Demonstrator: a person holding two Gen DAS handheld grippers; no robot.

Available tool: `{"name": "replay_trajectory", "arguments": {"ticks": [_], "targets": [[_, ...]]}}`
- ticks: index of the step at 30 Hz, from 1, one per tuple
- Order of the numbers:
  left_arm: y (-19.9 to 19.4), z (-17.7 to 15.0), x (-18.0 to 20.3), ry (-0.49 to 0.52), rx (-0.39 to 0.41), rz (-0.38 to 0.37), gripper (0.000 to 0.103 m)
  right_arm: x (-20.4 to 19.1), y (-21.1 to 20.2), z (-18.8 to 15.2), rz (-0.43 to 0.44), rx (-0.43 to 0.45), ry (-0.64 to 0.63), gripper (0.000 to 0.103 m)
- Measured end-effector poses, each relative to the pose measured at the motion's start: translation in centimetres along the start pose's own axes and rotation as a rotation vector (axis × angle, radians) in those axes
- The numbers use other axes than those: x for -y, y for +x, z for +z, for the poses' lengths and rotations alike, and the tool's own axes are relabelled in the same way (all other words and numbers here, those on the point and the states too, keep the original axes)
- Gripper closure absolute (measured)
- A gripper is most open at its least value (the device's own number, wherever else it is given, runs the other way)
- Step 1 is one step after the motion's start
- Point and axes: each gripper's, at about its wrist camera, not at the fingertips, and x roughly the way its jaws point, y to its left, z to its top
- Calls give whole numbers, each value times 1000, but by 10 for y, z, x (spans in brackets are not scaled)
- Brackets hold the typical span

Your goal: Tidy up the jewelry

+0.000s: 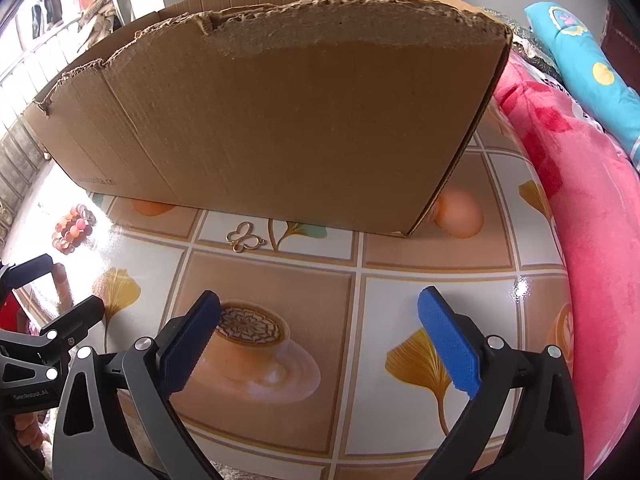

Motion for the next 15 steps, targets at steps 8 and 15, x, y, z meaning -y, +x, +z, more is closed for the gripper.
{"name": "replay_trajectory", "arguments": {"ticks": [8, 15], "targets": [[-26, -15, -1, 55, 155, -138, 8, 3, -1, -6, 0, 11, 1, 7], [-37, -16, -15, 51, 247, -177, 22, 1, -5, -8, 2, 16, -3, 6]]}}
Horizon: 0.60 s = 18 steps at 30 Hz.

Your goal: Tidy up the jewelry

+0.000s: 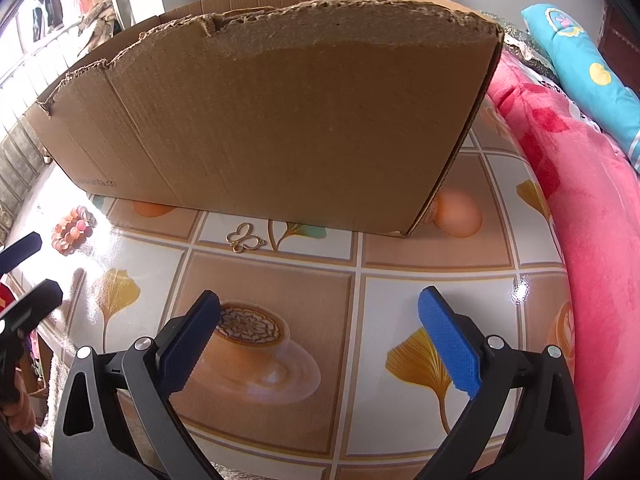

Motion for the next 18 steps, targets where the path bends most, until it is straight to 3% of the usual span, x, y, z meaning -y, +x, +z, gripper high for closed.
{"name": "replay_trajectory", "arguments": {"ticks": [3, 12, 18], "targets": [[7, 5, -6, 8, -11, 9, 30, 0, -1, 0, 3, -1, -6, 6], [31, 13, -25, -9, -72, -47, 31, 3, -1, -4, 12, 18, -19, 6], [32, 12, -16, 16, -90, -167, 31, 5, 1, -2, 16, 25, -28, 6]]}}
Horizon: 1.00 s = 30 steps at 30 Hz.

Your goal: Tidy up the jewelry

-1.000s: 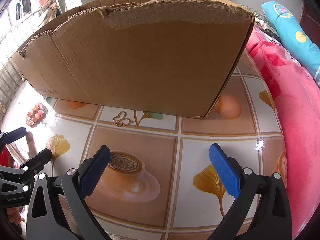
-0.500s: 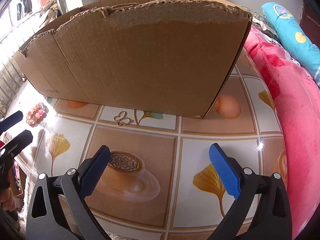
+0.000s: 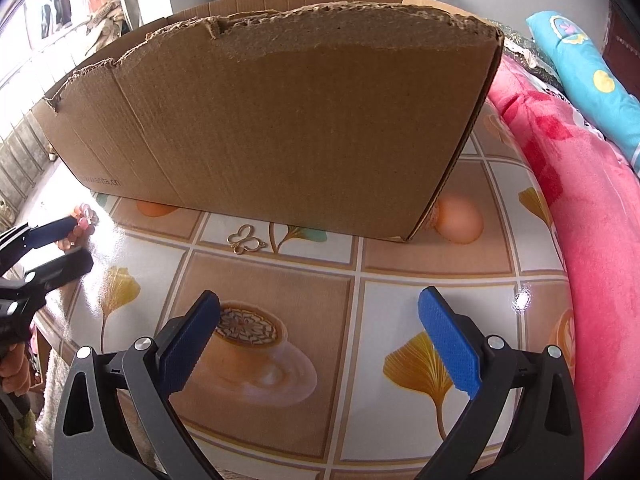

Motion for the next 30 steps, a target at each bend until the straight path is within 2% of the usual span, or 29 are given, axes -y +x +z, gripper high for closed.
{"name": "replay_trajectory", "arguments": {"ticks": [5, 7, 9, 11, 16, 18, 22, 25, 30], "targets": [[-4, -9, 10, 22, -17, -78, 31, 0, -3, 2, 43, -15, -10, 7], [-6, -13, 12, 28, -18, -80, 31, -1, -11, 4, 107, 23, 0, 7], [-8, -17, 15, 32, -17, -74, 31, -6, -17, 6, 133, 65, -21, 7], [-7, -18, 14, 31, -15, -59, 31, -16, -21, 10, 135, 102, -71, 13], [-8, -20, 12, 36, 5, -8, 29, -34, -7, 17, 125, 95, -132, 42], [-6, -21, 14, 51, 9, 21, 19, -34, -2, 19, 123, 92, -134, 49], [-1, -23, 20, 105, 14, 84, 16, -38, 8, 26, 130, 66, -139, 62], [4, -25, 29, 164, 6, 139, 12, -39, 10, 26, 125, 73, -144, 66], [6, -25, 30, 160, 10, 150, 9, -37, 9, 26, 152, 60, -149, 87]]}}
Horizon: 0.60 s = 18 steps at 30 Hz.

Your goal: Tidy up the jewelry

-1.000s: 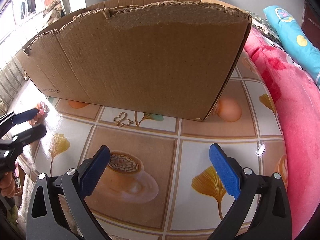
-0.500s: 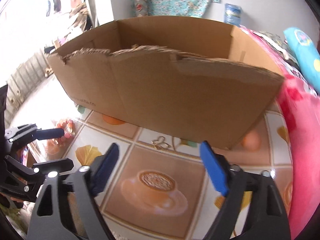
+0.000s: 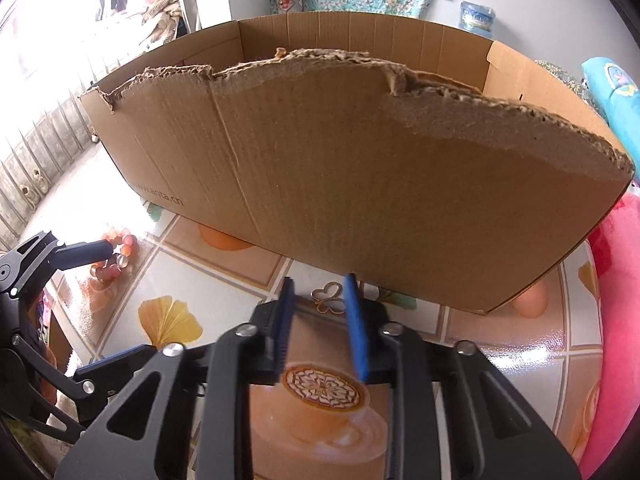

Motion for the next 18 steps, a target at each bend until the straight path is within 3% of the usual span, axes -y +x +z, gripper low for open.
{"name": "replay_trajectory", "arguments": {"ticks": [1, 18], "targets": [[1, 0, 0, -4, -1, 1, 9, -1, 0, 0, 3, -4, -4, 91], [8, 8, 4, -40, -18, 34, 8, 13, -23, -29, 27, -31, 59, 89]]}}
